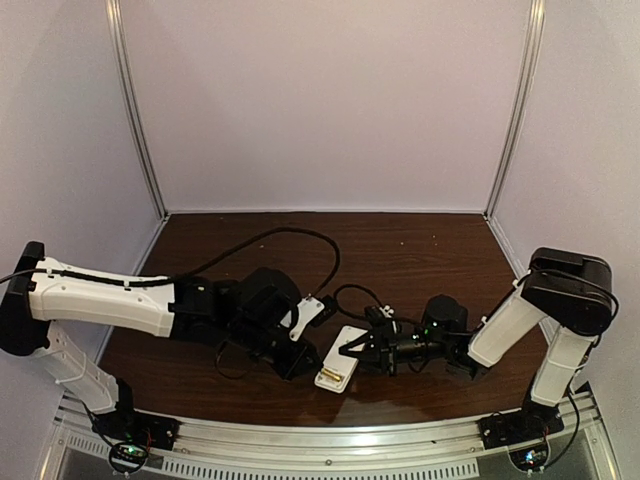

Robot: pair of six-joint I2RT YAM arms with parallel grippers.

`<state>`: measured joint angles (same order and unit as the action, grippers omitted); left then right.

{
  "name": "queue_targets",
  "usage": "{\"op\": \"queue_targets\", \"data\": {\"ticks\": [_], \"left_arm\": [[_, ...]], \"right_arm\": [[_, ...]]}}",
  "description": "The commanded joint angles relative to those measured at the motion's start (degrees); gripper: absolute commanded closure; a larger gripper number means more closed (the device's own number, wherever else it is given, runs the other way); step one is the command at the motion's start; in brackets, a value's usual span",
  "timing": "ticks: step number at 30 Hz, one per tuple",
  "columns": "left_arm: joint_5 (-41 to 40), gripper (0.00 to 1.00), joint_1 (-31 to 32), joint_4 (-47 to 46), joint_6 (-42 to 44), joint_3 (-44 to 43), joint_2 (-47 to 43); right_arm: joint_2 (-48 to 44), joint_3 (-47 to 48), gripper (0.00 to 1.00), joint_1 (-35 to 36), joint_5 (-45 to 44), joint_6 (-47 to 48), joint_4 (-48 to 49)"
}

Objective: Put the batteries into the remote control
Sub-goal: Load the battery into the battery compartment.

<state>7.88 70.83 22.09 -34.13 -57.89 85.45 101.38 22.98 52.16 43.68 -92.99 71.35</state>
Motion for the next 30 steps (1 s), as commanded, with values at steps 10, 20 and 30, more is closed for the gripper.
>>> {"op": "queue_targets", "data": {"ticks": [10, 20, 30], "left_arm": [[8.71, 0.94, 1.23, -4.88, 0.87, -1.57, 3.36], [10.71, 0.94, 1.22, -8.43, -1.55, 0.51, 2.64], [5.23, 0.81, 1.13, -5.84, -2.98, 1.20, 0.88]], "right_arm": [[0.03, 1.77, 1.00, -0.61, -1.97, -1.36, 20.80], [-0.49, 0.89, 1.00, -1.07, -2.67, -1.02, 21.62], [-0.40, 0.20, 1.00, -1.27, -2.66, -1.29, 22.29]]}}
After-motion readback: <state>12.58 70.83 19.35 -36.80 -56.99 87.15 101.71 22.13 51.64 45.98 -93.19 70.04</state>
